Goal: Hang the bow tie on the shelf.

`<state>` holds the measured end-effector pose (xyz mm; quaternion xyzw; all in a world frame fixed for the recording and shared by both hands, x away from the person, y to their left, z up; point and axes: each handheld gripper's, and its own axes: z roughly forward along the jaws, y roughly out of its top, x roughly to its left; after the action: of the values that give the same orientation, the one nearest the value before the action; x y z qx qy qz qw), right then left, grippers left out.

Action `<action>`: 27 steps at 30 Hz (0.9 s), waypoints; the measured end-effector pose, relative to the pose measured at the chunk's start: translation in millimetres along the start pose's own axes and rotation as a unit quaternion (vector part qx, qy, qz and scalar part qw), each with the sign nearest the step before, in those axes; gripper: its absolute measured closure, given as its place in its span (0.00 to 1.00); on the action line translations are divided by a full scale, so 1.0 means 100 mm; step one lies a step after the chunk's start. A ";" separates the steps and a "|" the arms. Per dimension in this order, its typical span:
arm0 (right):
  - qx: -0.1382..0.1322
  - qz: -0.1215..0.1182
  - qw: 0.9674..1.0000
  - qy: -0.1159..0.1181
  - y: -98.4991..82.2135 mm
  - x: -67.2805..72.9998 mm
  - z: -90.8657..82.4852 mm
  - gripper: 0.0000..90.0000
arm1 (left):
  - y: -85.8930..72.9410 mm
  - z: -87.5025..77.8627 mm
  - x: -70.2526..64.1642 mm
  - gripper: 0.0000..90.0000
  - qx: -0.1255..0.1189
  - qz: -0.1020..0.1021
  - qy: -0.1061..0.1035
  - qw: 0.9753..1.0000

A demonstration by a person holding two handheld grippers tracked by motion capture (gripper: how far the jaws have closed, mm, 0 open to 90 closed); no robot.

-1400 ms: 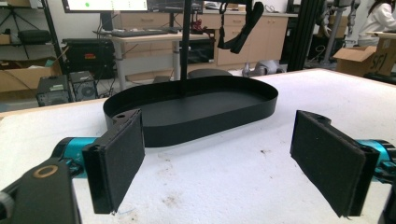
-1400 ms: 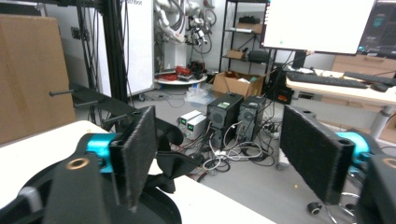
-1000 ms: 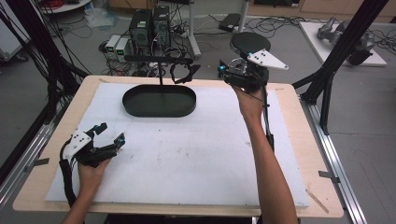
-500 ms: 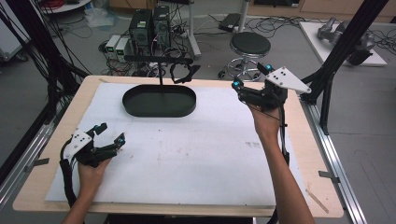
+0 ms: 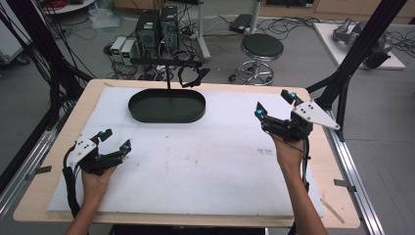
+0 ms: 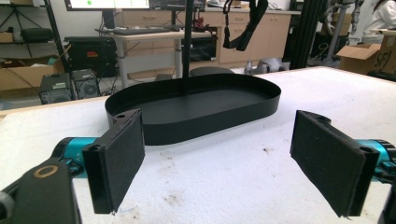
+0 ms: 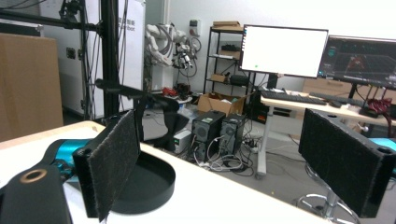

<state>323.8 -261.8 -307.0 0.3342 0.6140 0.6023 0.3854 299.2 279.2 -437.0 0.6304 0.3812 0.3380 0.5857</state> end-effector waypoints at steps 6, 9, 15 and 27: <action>0.002 0.007 1.000 -0.008 -0.19 -0.01 -0.16 0.13 | 0.00 0.00 0.00 0.20 0.001 0.000 0.002 1.000; 0.007 0.011 1.000 -0.011 -0.29 0.00 -0.22 0.13 | 0.00 0.00 0.00 0.20 0.001 0.001 0.002 1.000; 0.012 0.018 1.000 -0.007 -0.50 0.07 -0.33 0.13 | 0.00 0.00 0.00 0.20 0.002 0.003 0.003 1.000; 0.043 0.028 0.999 -0.012 -0.95 0.19 -0.49 0.13 | 0.00 0.00 -0.01 0.20 0.003 0.004 0.005 1.000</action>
<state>276.4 -273.7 -404.4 0.3752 0.6251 0.5817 0.3607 299.3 278.6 -437.1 0.6321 0.3826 0.3418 0.5807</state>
